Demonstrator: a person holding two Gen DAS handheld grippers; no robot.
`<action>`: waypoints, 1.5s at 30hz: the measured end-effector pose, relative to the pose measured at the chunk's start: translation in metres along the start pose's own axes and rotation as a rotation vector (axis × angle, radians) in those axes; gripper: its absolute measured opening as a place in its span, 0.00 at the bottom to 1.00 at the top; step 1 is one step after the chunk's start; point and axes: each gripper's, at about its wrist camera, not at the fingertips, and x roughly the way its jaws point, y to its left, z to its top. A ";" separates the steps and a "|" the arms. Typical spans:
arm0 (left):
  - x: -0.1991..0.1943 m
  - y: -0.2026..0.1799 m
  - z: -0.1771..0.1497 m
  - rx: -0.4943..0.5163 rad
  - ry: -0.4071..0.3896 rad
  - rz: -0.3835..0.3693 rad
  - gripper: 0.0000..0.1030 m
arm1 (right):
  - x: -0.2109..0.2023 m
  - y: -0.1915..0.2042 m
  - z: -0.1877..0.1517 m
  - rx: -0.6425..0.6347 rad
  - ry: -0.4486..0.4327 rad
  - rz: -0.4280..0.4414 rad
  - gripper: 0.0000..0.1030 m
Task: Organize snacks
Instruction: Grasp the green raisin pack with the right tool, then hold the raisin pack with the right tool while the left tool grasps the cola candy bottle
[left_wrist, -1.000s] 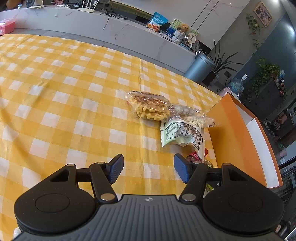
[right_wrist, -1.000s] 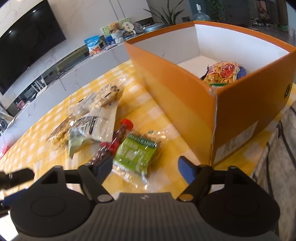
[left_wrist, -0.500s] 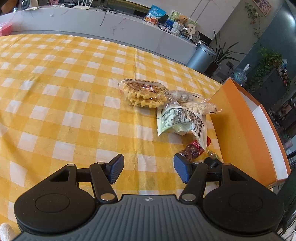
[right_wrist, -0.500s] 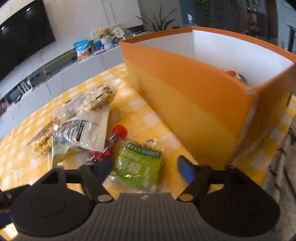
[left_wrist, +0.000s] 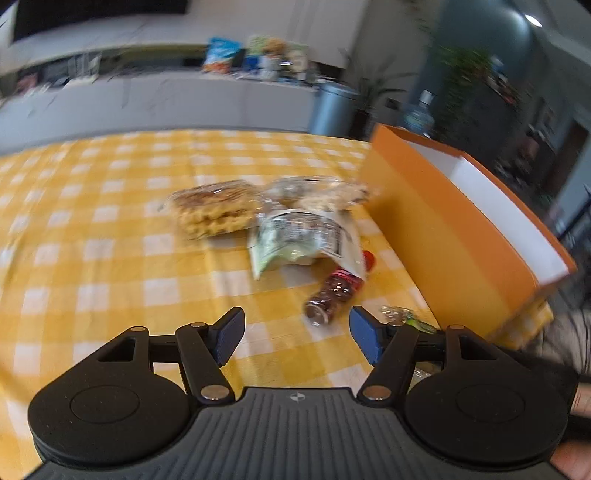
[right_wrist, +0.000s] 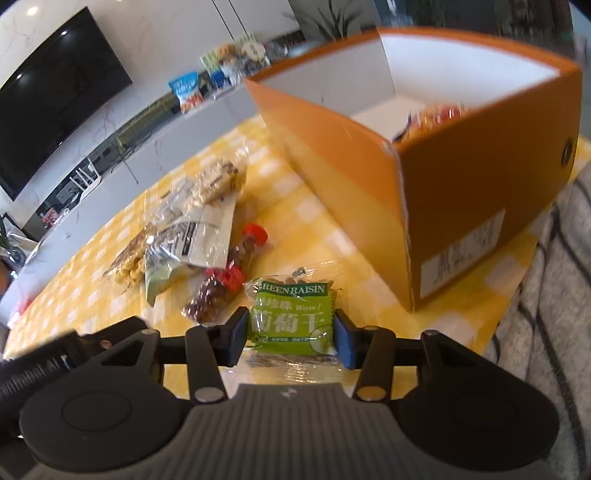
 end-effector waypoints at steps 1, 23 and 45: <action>0.002 -0.006 0.000 0.048 -0.003 0.009 0.74 | 0.003 -0.003 0.002 0.028 0.026 0.013 0.46; 0.074 -0.018 0.015 0.269 0.152 -0.133 0.37 | -0.003 -0.012 0.002 0.063 0.036 0.088 0.46; -0.005 -0.022 -0.032 0.238 0.186 -0.035 0.36 | -0.011 -0.015 0.007 0.088 -0.018 0.073 0.46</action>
